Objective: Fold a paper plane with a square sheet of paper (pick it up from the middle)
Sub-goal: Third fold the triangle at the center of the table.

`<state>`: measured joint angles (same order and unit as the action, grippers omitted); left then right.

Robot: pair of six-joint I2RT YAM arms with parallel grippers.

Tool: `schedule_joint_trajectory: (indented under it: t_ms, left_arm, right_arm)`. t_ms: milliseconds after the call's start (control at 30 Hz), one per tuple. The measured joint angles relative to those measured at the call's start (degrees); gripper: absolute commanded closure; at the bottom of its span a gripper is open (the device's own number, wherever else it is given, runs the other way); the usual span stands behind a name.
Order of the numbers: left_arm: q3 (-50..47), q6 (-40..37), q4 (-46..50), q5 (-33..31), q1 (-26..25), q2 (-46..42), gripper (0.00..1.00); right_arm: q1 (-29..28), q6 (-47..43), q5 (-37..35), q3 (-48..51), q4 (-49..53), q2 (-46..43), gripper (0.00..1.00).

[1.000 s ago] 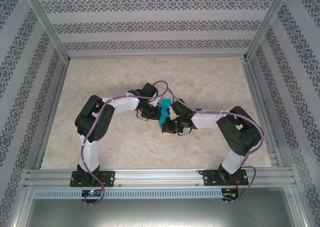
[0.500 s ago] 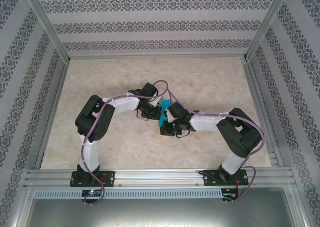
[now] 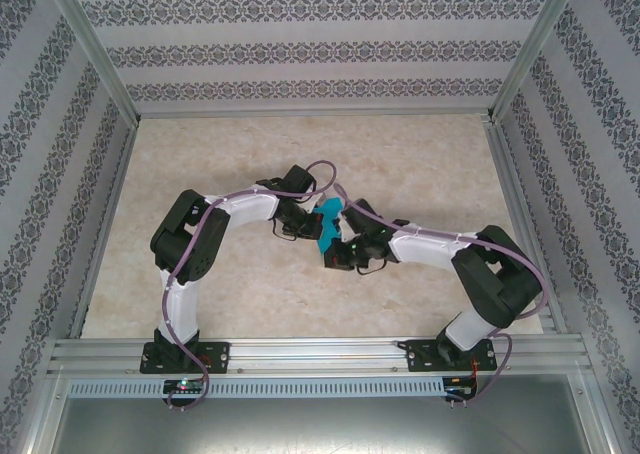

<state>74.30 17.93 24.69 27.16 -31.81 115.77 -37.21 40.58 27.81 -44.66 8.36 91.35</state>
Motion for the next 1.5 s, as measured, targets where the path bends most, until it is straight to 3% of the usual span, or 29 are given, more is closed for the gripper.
schedule_joint_trajectory:
  t_ms: [633,1067,1233,1500]
  left_arm:
    - [-0.2,-0.7,0.0,0.0,0.0,-0.2,1.00]
    - [-0.2,-1.6,-0.1,0.0,0.0,-0.2,1.00]
    - [-0.1,-2.3,-0.1,0.0,0.0,-0.2,1.00]
    - [-0.5,-3.0,-0.5,0.1,0.0,-0.4,1.00]
  right_arm:
    - [10.5,-1.3,0.1,-10.9,0.1,13.8,1.00]
    - [13.6,-3.5,0.3,-11.0,0.0,14.4,0.99]
    - [15.8,-4.4,-1.4,-11.0,0.7,13.8,0.97]
    - [18.7,-5.2,-3.3,-11.0,2.6,11.3,0.81]
